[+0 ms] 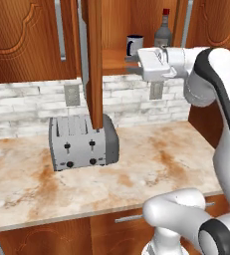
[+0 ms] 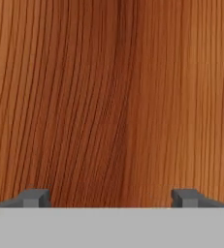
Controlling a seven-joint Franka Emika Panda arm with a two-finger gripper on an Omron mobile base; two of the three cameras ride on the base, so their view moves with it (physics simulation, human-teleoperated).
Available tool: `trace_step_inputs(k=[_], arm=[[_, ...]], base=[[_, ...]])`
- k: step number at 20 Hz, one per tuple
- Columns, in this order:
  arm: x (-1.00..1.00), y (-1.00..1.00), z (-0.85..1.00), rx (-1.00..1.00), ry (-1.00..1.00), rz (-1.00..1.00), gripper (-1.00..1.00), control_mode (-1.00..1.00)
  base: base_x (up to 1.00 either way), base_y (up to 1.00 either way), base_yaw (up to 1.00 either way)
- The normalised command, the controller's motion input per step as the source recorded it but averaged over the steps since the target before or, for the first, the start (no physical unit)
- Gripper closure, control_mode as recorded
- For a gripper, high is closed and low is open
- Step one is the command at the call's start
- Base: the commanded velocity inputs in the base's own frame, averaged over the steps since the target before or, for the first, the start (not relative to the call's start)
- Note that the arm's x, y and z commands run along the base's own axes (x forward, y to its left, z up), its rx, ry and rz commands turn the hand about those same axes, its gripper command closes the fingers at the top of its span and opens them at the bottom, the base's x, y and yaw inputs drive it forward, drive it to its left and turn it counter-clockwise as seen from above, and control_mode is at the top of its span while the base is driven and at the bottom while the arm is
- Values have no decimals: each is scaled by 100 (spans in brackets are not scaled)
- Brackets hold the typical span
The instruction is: Open the cabinet directly in front. Then move the liquor and the mug to the dining counter with the candle on it.
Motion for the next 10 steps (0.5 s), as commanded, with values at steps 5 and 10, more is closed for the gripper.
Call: trace_step_inputs(k=[5,10], arm=[[-16,-100,-2,2,4,-53,-100,-100],[-5,-100,0,4,7,-57,-100,-100]], base=[[0,0,0],[0,0,0]])
